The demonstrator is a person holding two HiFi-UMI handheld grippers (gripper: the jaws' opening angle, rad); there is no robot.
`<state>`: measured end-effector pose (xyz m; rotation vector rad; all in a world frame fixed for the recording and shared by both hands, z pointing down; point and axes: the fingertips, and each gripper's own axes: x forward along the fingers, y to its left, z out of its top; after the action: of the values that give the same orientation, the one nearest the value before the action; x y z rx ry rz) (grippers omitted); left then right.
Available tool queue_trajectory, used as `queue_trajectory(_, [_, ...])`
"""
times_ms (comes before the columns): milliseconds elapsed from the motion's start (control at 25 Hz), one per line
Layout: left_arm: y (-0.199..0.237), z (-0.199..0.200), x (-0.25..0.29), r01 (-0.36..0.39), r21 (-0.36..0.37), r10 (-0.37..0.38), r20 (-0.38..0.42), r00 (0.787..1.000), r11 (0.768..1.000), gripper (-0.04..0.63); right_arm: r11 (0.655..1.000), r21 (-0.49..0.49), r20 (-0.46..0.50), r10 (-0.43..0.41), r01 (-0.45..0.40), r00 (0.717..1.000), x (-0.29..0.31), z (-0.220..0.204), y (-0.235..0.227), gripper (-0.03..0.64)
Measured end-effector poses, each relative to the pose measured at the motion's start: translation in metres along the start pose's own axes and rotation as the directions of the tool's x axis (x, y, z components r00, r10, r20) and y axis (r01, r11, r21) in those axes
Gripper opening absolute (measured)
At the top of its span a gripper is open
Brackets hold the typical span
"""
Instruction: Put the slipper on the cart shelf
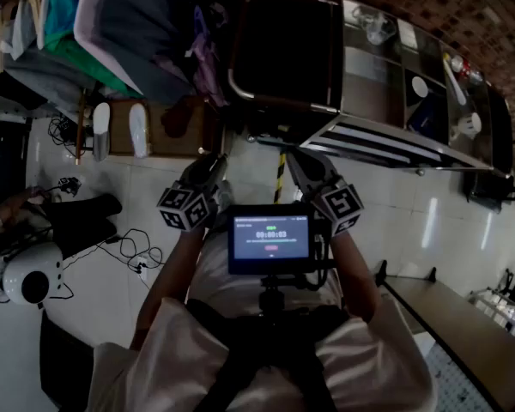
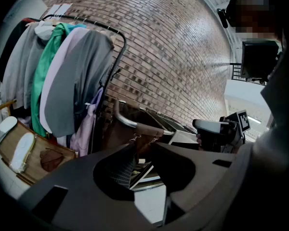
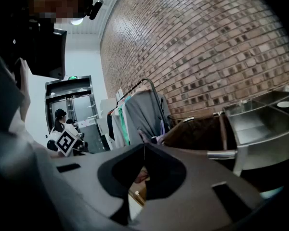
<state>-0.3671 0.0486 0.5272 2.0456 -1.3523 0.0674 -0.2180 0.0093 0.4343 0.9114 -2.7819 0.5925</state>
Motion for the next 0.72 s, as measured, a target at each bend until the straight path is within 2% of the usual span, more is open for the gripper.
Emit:
queue_trajectory(200, [0.085,0.016,-0.025,-0.041,-0.008,0.04,-0.017,0.999,0.999,0.127,1.0,-0.003,-0.013,0.0,0.0,1.0,0.072,0.006,0.045,0.015])
queue_trajectory(480, [0.201,0.02,-0.059,-0.173,-0.031,0.171,-0.043,0.984,0.984,0.166,1.0,-0.015,-0.048,0.007,-0.008,0.999,0.15,0.0,0.089,0.015])
queue_trajectory(600, [0.257,0.016,-0.077,-0.244,-0.087,0.24,-0.052,0.969,0.966,0.197,1.0,-0.01,-0.065,0.009,-0.01,0.998,0.177,-0.006,0.109,0.015])
queue_trajectory(720, [0.314,0.016,-0.088,-0.336,-0.11,0.329,-0.076,0.941,0.935,0.225,1.0,-0.002,-0.088,0.014,-0.014,0.996,0.202,-0.015,0.125,0.015])
